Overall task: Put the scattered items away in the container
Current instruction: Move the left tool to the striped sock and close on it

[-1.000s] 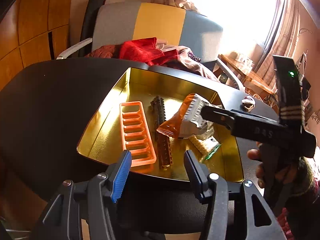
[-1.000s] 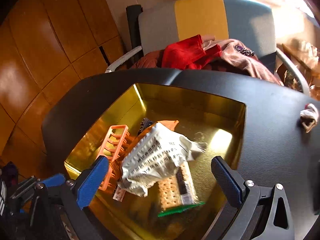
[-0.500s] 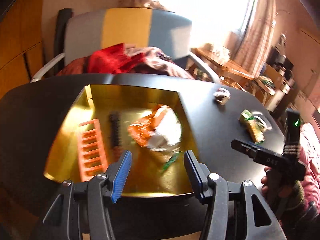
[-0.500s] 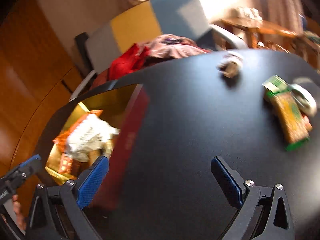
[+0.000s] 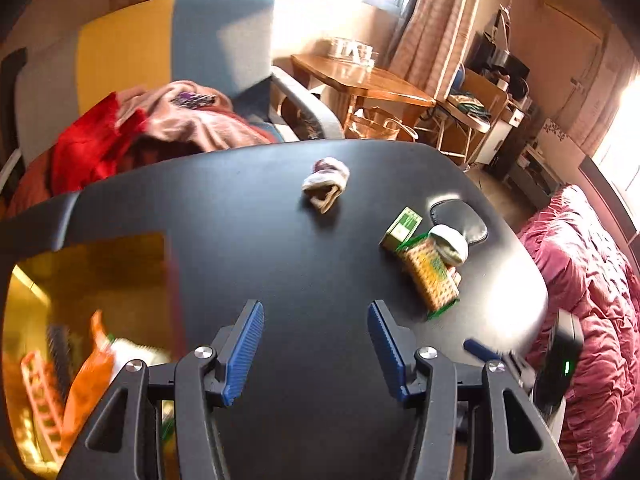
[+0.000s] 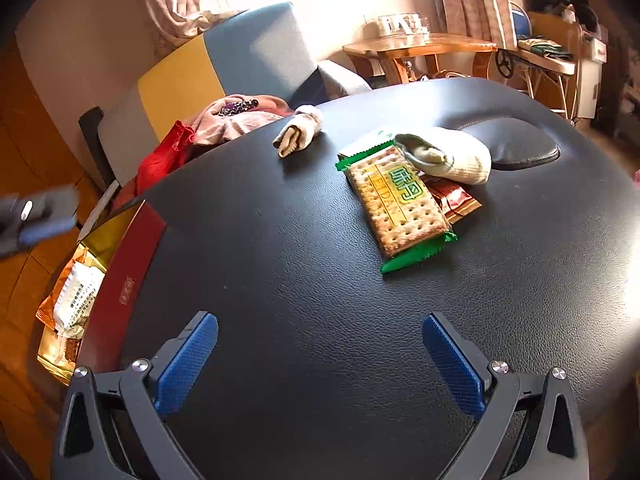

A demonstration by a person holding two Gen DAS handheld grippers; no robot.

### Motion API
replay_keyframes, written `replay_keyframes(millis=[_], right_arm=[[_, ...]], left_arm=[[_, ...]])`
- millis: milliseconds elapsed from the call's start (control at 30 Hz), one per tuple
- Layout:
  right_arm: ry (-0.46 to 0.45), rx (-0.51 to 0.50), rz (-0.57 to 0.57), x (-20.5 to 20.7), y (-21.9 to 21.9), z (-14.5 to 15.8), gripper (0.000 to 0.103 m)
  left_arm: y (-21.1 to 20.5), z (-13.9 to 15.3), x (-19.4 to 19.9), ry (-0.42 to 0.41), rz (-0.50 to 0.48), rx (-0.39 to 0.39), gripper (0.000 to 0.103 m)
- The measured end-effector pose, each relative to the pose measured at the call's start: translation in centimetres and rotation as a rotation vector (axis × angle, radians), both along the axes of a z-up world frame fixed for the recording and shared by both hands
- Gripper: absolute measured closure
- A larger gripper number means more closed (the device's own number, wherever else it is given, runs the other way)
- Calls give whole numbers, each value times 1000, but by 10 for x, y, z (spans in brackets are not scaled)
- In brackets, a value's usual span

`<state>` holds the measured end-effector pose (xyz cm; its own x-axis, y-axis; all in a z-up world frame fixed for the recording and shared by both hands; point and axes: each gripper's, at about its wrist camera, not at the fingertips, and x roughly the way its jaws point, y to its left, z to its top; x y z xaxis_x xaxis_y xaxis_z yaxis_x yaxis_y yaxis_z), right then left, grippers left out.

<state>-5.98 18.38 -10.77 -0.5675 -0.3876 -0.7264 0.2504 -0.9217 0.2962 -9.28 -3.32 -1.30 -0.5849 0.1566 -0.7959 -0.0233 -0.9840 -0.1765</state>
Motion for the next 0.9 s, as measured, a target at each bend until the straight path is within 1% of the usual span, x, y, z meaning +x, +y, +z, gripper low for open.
replay_keyframes(millis=[67, 167, 300, 367, 433, 600, 700, 800, 833, 867, 900], right_arm=[[-2, 0, 6, -2, 4, -4, 0], [-1, 5, 23, -5, 4, -7, 0], [6, 15, 41, -10, 5, -10, 0], [10, 17, 50, -12, 6, -10, 0], [11, 19, 58, -14, 6, -12, 0], [-6, -11, 71, -20, 9, -19, 0], [-4, -17, 80, -22, 9, -19, 0], [-1, -28, 93, -22, 10, -20, 0], [2, -31, 99, -21, 11, -21, 0], [8, -30, 104, -21, 11, -22, 0], [13, -30, 110, -21, 10, -22, 0]], left_arm=[[15, -3, -28, -10, -18, -11, 48], [28, -9, -71, -26, -20, -48, 48], [36, -22, -123, -51, -12, -67, 48], [40, -30, -149, -68, -5, -92, 48], [45, -37, -171, -75, -15, -102, 48], [65, -58, -223, -80, -27, -187, 48], [70, -74, -247, -101, -16, -222, 48], [68, -96, -262, -153, 0, -259, 49], [64, -103, -262, -172, 12, -250, 51], [56, -108, -257, -185, 34, -220, 56], [48, -114, -253, -198, 57, -191, 58]])
